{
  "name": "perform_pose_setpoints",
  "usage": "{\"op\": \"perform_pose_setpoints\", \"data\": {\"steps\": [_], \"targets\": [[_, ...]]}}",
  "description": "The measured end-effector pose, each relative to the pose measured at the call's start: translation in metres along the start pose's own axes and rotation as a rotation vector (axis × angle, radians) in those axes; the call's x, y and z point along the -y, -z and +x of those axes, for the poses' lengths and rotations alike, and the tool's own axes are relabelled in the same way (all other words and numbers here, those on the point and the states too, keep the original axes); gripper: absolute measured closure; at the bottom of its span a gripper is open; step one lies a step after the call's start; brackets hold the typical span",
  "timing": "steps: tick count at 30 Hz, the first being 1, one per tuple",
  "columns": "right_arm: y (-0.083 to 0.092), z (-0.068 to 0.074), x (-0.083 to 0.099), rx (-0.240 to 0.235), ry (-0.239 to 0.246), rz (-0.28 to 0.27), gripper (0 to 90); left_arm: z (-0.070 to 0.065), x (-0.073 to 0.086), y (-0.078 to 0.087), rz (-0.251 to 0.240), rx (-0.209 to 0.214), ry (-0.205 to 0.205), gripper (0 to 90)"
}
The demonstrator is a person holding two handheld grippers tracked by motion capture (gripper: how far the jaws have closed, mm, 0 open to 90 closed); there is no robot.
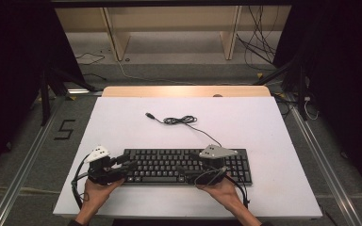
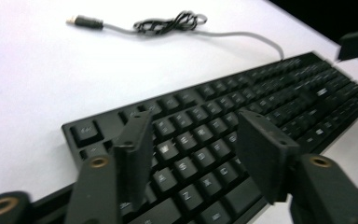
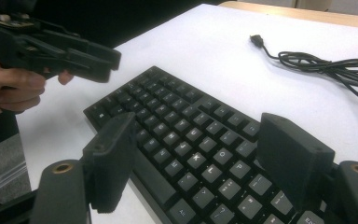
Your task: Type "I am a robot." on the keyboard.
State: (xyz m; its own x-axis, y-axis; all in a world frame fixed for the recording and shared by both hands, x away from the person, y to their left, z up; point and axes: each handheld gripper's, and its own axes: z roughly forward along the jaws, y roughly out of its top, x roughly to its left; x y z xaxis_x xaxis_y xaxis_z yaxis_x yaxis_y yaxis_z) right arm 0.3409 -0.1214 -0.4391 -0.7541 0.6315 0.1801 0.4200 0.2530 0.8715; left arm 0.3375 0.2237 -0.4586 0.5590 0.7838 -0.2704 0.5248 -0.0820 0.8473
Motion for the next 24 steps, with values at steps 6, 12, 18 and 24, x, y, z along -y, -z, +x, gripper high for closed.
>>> {"op": "perform_pose_setpoints", "data": {"steps": [6,12,18,24], "targets": [[-0.003,0.001,0.0,-0.005,0.009,0.0,29.8,-0.008,0.0,0.005,-0.045,0.032,-0.014,38.2],[-0.009,0.002,0.0,-0.012,0.007,0.008,29.6,-0.01,0.0,0.007,-0.077,0.035,-0.014,34.2],[-0.015,0.004,-0.001,-0.018,0.014,0.019,30.1,-0.009,0.001,0.007,-0.082,0.029,-0.006,32.8],[-0.022,0.005,-0.002,-0.022,0.023,0.043,38.9,-0.009,0.001,0.007,-0.082,0.027,0.0,32.4]]}}
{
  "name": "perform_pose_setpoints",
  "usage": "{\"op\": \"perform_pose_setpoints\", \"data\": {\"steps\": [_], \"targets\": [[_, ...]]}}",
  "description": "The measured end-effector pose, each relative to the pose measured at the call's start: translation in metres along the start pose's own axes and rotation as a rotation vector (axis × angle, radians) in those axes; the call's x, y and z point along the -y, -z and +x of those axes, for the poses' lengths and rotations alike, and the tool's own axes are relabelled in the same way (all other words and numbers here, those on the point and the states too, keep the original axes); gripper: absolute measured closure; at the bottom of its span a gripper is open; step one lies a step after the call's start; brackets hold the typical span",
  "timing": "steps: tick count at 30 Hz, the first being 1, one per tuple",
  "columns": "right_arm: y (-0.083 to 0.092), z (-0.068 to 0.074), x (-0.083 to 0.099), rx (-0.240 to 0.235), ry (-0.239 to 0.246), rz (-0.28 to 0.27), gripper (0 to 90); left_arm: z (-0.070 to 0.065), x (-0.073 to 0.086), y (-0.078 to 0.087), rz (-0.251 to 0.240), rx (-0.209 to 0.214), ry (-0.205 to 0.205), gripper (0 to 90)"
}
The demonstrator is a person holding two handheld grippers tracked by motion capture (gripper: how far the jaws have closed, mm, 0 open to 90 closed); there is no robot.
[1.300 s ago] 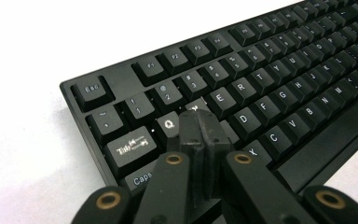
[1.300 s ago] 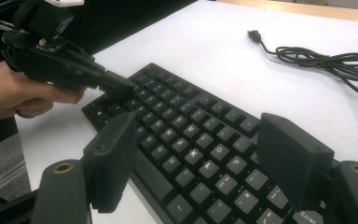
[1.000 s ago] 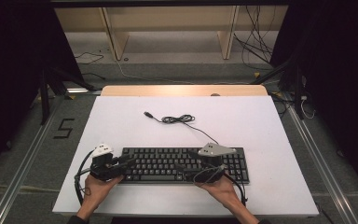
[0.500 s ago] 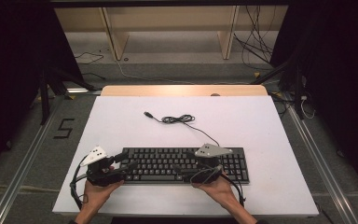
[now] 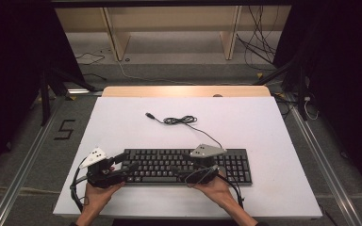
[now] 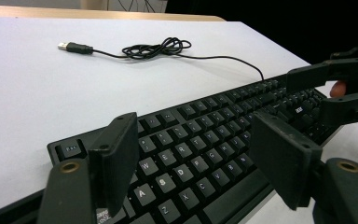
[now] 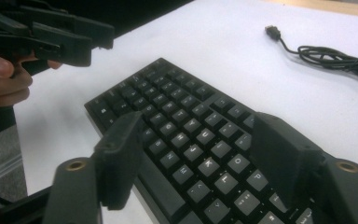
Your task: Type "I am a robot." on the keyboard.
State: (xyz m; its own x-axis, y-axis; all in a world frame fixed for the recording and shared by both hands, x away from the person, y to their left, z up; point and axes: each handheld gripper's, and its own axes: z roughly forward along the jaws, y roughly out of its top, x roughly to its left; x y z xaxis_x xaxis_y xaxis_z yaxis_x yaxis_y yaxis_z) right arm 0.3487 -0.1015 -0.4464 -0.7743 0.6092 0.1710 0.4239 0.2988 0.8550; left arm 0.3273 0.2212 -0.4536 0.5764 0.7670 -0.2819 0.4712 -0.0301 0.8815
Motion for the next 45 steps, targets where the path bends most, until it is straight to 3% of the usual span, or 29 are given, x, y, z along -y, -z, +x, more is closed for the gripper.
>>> {"op": "perform_pose_setpoints", "data": {"steps": [10,18,36,45], "targets": [[-0.015,0.003,0.001,-0.008,0.009,0.071,73.6,-0.001,0.001,0.001,-0.007,0.004,-0.001,30.7],[-0.025,0.004,0.004,-0.004,0.021,0.127,89.1,-0.001,0.001,0.001,-0.015,0.008,-0.012,29.6],[-0.049,0.008,0.011,0.025,0.044,0.229,90.0,-0.002,0.001,0.002,-0.019,0.011,-0.018,29.4],[-0.052,0.008,0.013,0.025,0.058,0.239,90.0,-0.001,0.001,0.002,-0.015,0.005,-0.021,29.4]]}}
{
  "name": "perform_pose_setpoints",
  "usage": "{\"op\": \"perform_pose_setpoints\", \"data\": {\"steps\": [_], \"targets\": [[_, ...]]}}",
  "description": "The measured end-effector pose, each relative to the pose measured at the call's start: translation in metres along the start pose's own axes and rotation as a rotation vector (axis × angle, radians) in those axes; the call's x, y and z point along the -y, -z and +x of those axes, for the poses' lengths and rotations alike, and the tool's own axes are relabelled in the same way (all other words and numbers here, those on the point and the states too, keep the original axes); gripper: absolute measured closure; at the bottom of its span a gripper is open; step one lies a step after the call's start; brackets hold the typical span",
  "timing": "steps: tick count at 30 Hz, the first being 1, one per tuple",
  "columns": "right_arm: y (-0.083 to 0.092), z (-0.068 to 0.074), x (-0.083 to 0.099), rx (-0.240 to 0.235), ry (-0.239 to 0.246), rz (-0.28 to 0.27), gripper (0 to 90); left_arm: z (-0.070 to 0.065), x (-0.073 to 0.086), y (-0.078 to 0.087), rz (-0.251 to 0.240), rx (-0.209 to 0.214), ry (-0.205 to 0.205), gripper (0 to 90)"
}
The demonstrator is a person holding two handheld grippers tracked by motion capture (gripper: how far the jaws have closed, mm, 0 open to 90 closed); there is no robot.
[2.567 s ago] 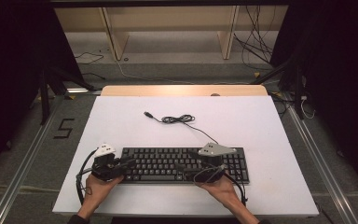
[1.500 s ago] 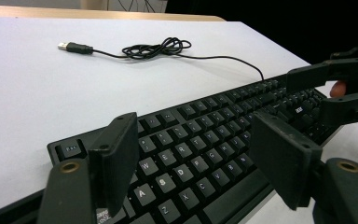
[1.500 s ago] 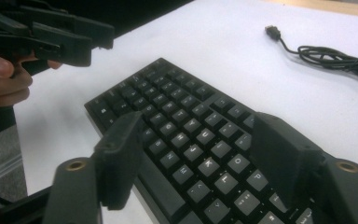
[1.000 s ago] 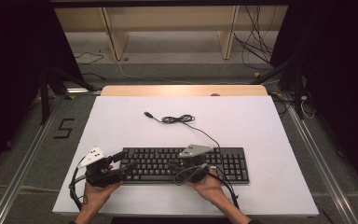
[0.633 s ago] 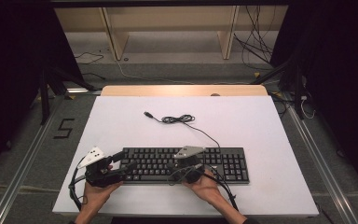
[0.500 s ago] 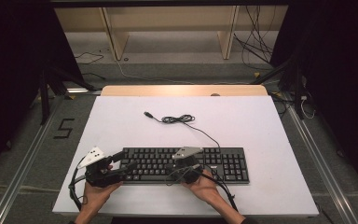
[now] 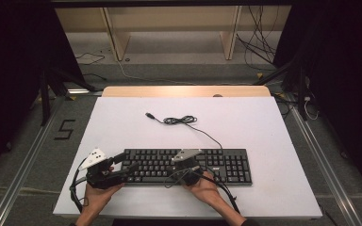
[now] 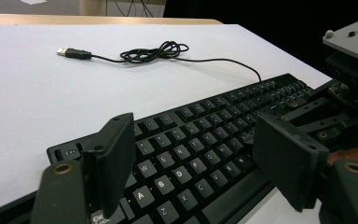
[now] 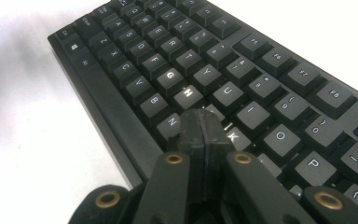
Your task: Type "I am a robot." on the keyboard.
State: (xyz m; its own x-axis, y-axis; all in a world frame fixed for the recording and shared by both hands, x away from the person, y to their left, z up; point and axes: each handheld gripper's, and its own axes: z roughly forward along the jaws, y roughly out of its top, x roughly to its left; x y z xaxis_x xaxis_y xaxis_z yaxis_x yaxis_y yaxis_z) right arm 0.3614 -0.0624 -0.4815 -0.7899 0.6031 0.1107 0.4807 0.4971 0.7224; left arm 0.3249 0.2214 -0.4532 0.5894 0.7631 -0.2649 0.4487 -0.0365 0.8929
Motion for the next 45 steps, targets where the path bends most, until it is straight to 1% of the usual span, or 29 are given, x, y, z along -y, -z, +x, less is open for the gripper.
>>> {"op": "perform_pose_setpoints", "data": {"steps": [4,6,9,12,14,15,17,27,33,36,41,45], "targets": [[0.001,0.001,0.0,0.0,-0.012,-0.007,90.0,0.0,0.0,0.0,0.001,0.0,0.0,29.4],[0.004,0.0,-0.001,-0.003,-0.02,-0.025,90.0,0.0,0.0,0.0,0.001,-0.001,-0.001,29.4],[0.008,-0.001,-0.002,-0.005,-0.031,-0.051,86.4,0.001,0.0,0.0,0.0,-0.001,0.001,29.4],[0.013,-0.003,-0.003,-0.007,-0.042,-0.069,77.1,0.001,0.0,0.0,-0.001,-0.001,0.0,29.3],[0.016,-0.004,-0.003,-0.011,-0.048,-0.088,68.0,0.0,0.0,0.0,-0.004,-0.001,0.002,29.3],[0.018,-0.004,-0.003,-0.016,-0.05,-0.098,60.7,0.001,0.0,0.0,-0.002,-0.001,-0.001,29.3],[0.023,-0.004,-0.003,-0.019,-0.053,-0.115,52.6,0.001,0.0,0.0,-0.004,-0.002,0.003,29.3],[0.048,-0.009,0.0,-0.032,-0.069,-0.201,35.6,0.001,0.0,0.001,-0.003,-0.003,0.001,29.3],[0.059,-0.012,0.0,-0.046,-0.079,-0.25,30.5,0.002,0.0,0.001,-0.004,-0.004,0.002,29.3],[0.063,-0.012,0.0,-0.056,-0.083,-0.262,28.6,0.002,0.0,0.001,-0.003,-0.005,0.002,29.1],[0.063,-0.011,0.0,-0.063,-0.079,-0.262,27.8,0.002,0.0,0.001,-0.002,-0.005,0.001,29.0],[0.061,-0.008,-0.001,-0.062,-0.073,-0.257,29.9,0.002,0.0,0.0,0.001,-0.005,-0.001,28.8]]}}
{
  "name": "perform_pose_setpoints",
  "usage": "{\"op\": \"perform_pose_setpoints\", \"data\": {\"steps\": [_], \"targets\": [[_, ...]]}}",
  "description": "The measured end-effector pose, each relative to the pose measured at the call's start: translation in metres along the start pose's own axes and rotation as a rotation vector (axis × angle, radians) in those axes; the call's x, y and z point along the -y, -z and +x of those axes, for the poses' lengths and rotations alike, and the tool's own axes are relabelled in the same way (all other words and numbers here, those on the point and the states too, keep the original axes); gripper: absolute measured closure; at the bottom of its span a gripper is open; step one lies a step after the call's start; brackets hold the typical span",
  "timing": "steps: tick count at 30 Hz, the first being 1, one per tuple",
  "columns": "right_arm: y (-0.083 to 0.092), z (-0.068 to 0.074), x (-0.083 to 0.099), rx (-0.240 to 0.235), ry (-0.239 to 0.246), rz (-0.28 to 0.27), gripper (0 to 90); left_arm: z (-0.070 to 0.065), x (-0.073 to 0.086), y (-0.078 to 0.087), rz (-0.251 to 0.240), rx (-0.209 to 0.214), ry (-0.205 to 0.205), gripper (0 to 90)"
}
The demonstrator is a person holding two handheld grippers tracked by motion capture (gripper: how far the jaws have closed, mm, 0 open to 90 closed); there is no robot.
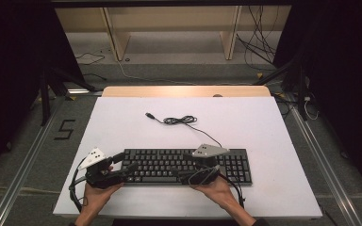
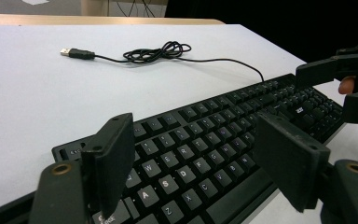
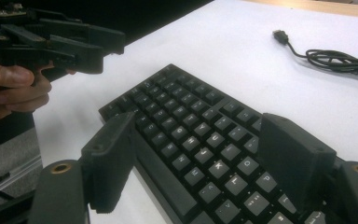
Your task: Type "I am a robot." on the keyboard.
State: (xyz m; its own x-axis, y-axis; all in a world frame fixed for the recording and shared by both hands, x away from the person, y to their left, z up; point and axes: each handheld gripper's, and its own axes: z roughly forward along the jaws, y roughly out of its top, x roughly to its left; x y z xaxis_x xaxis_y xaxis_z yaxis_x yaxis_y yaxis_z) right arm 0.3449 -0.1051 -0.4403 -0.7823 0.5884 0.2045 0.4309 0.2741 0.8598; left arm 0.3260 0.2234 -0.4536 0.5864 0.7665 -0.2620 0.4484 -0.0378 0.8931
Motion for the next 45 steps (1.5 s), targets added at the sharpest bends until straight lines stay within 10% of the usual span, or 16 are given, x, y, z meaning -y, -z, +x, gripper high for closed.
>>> {"op": "perform_pose_setpoints", "data": {"steps": [22,45], "targets": [[-0.027,0.01,0.011,-0.013,0.045,0.154,89.7,0.0,0.0,0.0,-0.002,-0.004,-0.001,28.0],[-0.048,0.014,0.027,0.002,0.097,0.261,90.0,0.0,0.0,0.0,0.0,-0.003,-0.002,28.0]]}}
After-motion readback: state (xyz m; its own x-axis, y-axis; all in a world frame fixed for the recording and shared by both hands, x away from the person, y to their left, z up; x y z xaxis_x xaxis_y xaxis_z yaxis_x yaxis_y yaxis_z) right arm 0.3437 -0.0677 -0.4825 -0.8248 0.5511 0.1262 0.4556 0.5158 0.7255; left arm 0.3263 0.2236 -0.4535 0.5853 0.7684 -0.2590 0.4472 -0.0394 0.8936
